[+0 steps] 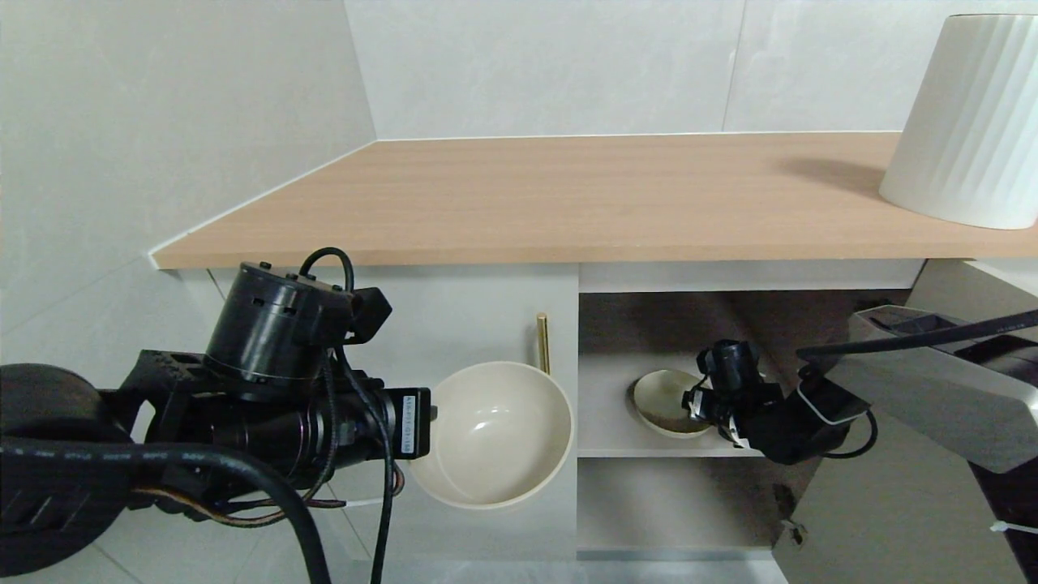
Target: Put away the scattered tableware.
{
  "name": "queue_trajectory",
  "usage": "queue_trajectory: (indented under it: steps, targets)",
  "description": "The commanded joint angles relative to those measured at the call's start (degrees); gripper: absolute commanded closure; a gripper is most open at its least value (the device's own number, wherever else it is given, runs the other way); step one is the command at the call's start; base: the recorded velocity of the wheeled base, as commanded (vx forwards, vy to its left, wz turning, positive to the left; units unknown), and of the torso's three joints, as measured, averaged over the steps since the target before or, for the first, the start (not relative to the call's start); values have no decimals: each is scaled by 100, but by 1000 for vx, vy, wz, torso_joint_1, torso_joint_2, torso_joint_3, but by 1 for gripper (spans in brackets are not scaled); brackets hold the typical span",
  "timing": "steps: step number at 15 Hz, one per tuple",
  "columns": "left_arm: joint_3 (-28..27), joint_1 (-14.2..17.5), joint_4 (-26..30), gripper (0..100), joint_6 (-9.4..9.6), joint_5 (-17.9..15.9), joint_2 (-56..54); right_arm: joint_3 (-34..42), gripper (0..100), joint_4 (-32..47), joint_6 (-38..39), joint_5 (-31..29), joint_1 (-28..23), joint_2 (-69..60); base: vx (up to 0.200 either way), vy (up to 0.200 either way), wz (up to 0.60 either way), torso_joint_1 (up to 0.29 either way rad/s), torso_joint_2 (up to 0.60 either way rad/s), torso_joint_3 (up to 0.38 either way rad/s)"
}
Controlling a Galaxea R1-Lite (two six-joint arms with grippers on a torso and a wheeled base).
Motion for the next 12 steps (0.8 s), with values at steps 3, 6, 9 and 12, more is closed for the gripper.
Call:
queue_trajectory:
  steps: [3, 6, 9, 12]
  targets:
    - [-2, -43, -2, 100, 49, 2, 175, 672, 0, -5, 36, 28, 232, -803, 0, 0, 0, 0, 0, 0]
    - [-28, -482, -2, 100, 137, 37, 693, 1868, 0, 30, -8, 414, 759, -2174, 0, 0, 0, 0, 0, 0]
    - [-46, -702, -143, 100, 260, 46, 1062, 2298, 0, 698, -237, 1030, 1172, -3361, 0, 0, 0, 0, 0, 0]
    - [-230, -948, -415, 100, 454, 415, 1616, 2316, 0, 1524, -246, 1214, 1489, -4205, 0, 0, 0, 0, 0, 0]
